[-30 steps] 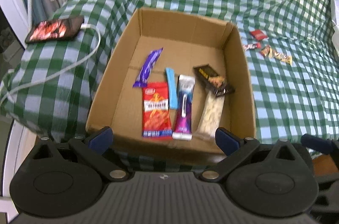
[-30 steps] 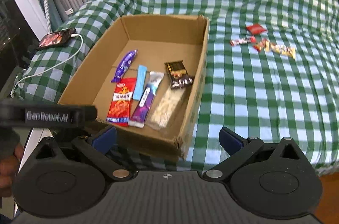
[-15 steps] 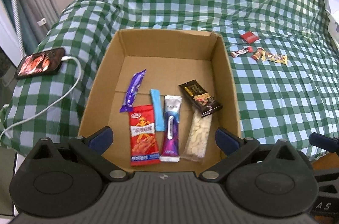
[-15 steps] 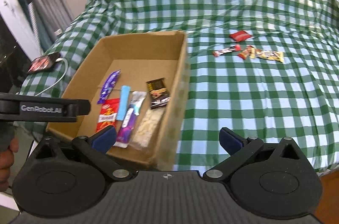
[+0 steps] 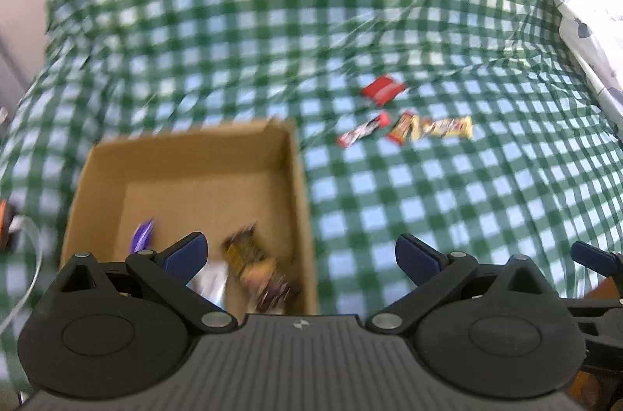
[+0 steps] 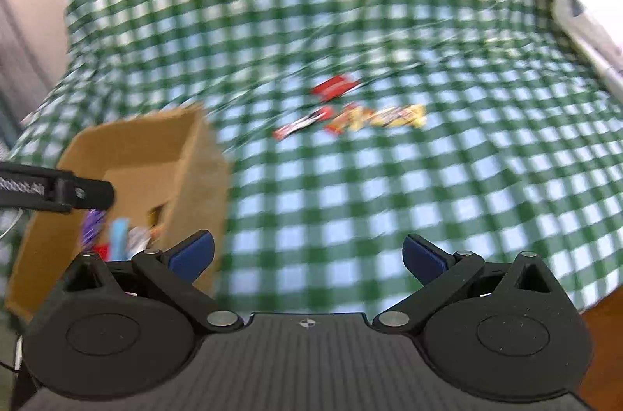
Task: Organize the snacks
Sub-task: 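Grasp the red stick sweet with the left tool while the right tool grasps the yellow wrapped sweet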
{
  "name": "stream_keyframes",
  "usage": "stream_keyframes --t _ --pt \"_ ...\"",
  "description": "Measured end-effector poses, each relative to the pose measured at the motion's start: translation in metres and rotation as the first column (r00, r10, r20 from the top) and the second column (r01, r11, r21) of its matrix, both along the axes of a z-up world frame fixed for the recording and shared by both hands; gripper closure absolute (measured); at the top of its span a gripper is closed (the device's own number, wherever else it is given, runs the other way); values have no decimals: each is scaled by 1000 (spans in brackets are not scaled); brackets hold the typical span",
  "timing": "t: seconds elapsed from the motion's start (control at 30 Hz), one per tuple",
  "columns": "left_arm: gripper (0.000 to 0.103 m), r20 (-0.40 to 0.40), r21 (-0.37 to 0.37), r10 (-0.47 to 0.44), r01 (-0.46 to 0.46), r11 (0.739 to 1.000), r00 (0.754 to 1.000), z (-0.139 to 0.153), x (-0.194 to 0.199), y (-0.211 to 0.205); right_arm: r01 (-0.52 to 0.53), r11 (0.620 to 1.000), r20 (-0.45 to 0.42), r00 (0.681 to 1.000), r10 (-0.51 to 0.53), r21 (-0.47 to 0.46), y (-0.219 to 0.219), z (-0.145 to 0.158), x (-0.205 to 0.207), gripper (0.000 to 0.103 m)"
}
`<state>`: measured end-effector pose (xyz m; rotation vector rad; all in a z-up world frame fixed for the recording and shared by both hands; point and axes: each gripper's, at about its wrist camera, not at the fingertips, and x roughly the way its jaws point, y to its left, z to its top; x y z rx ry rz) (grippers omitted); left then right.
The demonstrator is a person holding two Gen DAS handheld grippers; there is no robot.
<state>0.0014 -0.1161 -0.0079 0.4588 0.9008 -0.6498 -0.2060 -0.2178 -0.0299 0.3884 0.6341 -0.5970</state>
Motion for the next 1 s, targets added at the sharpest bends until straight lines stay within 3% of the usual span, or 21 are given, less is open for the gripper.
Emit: stream_keyframes --t 0.17,0.33,0.57,0.73,0.77,0.8,0.83,0.87,0.93,1.0 --pt "0 16 51 -104 103 993 994 -33 33 -99 62 997 22 998 -61 -38 -76 -13 13 1" --pt "0 10 181 -222 216 959 975 -96 78 -185 -70 987 -57 996 63 -144 -153 -42 59 1" --pt "0 -95 294 -243 260 920 965 -183 152 -245 -294 934 -181 949 259 -203 -239 -94 143 1" --pt "2 -149 304 -282 315 899 948 -216 174 -268 -416 892 -263 894 364 -179 -264 -127 199 1" --pt "16 -164 278 -292 328 903 942 -214 175 -268 -435 887 -281 880 382 -157 -266 -133 205 3" --pt "51 -211 233 -306 352 907 928 -209 174 -265 -445 883 -279 876 394 -151 -266 -137 204 6" --pt "74 -248 194 -312 363 912 917 -205 173 -263 -448 879 -249 881 403 -164 -266 -136 201 17" --pt "94 -239 194 -306 354 915 921 -201 168 -261 -454 874 -229 882 413 -173 -263 -134 196 25" --pt "95 -247 181 -300 348 920 921 -199 160 -254 -420 885 -224 899 376 -200 -255 -133 187 79" --pt "95 -264 167 -286 336 927 921 -196 153 -245 -381 908 -227 913 340 -172 -251 -132 177 89"
